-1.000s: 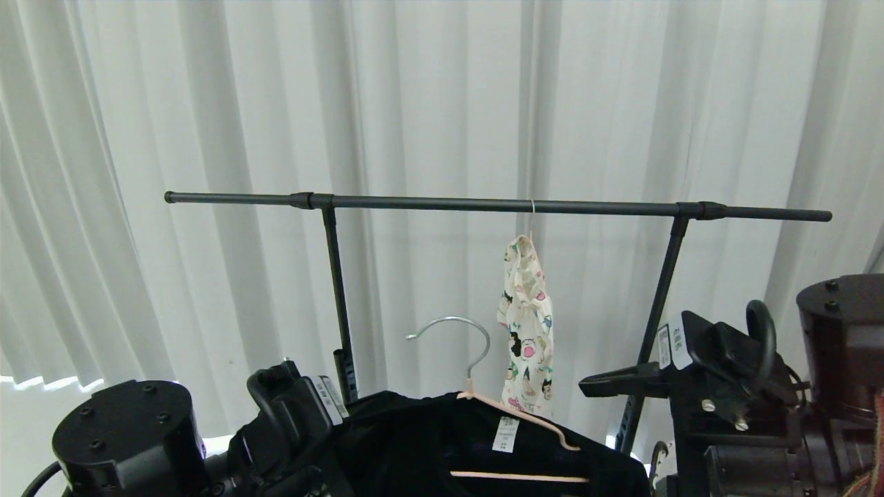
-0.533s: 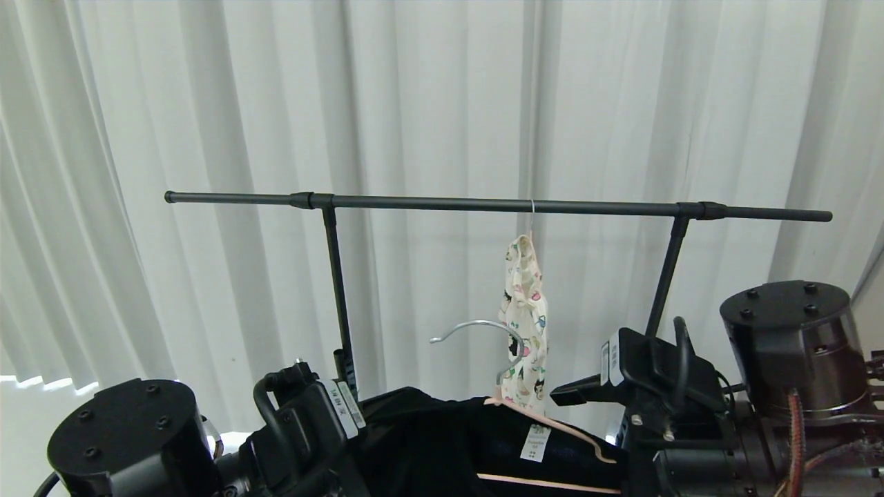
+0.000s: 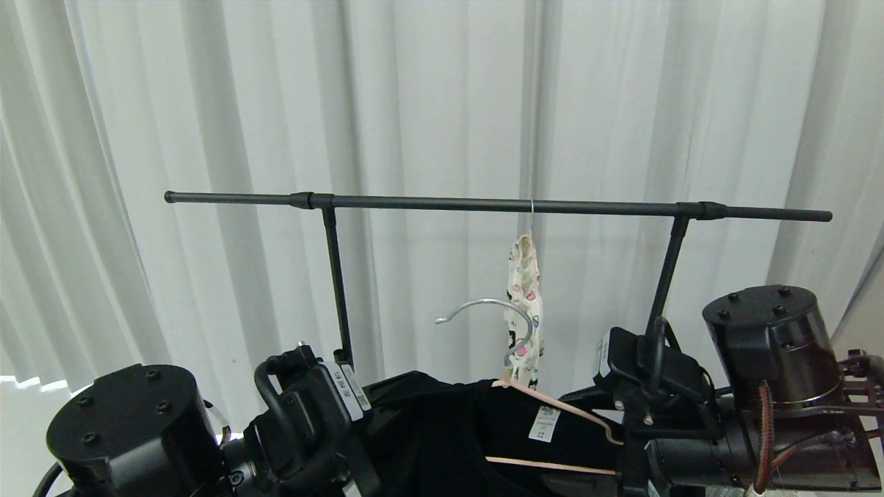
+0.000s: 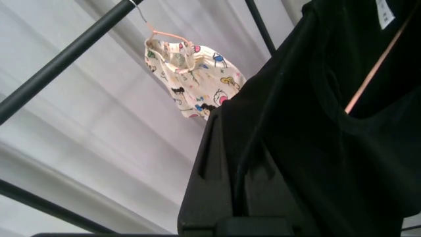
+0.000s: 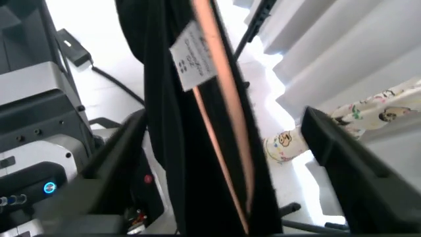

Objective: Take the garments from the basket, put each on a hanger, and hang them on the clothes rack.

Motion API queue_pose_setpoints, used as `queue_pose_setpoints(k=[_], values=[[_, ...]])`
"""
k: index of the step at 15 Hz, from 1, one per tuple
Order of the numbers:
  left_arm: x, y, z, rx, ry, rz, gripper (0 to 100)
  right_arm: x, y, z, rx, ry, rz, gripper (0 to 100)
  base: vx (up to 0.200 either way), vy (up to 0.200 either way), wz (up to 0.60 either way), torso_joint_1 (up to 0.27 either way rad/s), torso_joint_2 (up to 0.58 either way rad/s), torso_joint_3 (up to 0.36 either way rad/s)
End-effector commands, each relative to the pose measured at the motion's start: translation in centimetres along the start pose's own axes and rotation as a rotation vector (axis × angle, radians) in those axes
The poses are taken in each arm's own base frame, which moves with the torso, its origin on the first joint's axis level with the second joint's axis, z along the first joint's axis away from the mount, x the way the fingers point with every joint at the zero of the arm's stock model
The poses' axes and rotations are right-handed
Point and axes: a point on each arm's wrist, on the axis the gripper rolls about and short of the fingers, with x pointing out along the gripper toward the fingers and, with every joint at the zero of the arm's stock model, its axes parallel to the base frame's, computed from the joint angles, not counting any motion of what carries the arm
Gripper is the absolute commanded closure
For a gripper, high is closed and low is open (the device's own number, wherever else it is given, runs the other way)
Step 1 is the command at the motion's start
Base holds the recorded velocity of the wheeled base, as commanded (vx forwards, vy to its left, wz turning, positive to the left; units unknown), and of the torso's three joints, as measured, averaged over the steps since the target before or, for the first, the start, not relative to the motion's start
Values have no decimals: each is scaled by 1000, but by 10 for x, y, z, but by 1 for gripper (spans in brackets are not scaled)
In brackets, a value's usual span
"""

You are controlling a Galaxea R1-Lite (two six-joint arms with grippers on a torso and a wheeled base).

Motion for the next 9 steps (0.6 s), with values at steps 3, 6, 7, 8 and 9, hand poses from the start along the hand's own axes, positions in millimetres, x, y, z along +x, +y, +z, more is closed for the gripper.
queue_pose_setpoints(k=[3, 6, 7, 8, 9], values=[[0, 0, 1, 0, -2, -1, 100, 2, -1, 0, -1, 2, 0, 100, 0, 0, 0, 0, 0, 0], [0, 0, 1, 2, -4, 0, 100, 2, -2, 0, -1, 4, -22, 100, 0, 0, 0, 0, 0, 0], [0, 0, 0, 2, -2, -1, 100, 1, -1, 1, -3, 2, -26, 100, 0, 0, 0, 0, 0, 0], [0, -1, 0, 1, 2, -3, 100, 1, -1, 1, -5, 1, -28, 100, 0, 0, 0, 0, 0, 0], [0, -1, 0, 7, 2, -2, 100, 0, -1, 1, -5, -2, -29, 100, 0, 0, 0, 0, 0, 0]])
